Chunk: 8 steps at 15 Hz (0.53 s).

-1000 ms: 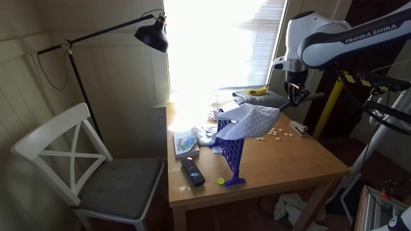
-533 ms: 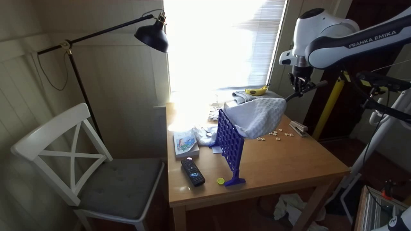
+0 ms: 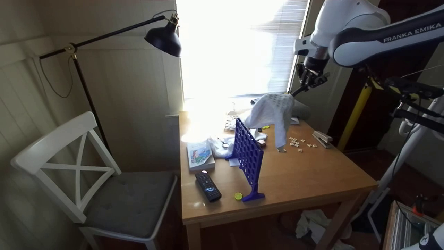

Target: Use the spatula to put the white towel on the blue gameboard.

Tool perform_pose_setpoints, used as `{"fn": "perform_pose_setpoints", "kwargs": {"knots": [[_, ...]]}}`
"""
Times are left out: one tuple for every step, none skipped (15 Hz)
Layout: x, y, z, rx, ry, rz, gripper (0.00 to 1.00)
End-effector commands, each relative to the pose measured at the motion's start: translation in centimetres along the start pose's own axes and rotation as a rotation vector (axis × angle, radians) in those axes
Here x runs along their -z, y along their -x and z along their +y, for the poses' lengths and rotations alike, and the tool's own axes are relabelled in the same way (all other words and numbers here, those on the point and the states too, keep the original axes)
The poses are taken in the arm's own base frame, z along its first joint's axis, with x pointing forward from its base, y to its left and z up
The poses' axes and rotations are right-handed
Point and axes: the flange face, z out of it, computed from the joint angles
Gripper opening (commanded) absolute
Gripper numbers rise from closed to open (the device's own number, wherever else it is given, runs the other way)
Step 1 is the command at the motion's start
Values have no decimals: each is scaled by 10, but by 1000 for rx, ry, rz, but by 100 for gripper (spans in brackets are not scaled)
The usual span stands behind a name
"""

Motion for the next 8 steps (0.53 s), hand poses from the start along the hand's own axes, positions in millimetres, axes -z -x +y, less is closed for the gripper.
{"fn": "perform_pose_setpoints", "kwargs": {"knots": [[17, -27, 4, 30, 25, 31, 22], [32, -50, 6, 53, 46, 57, 22], [41, -62, 7, 65, 56, 69, 22], [44, -66, 7, 70, 60, 73, 22], [44, -65, 8, 67, 61, 73, 6], [40, -61, 8, 47, 48, 74, 6], [34, -61, 11, 30, 26, 74, 6], [30, -62, 14, 16, 6, 75, 6]]}}
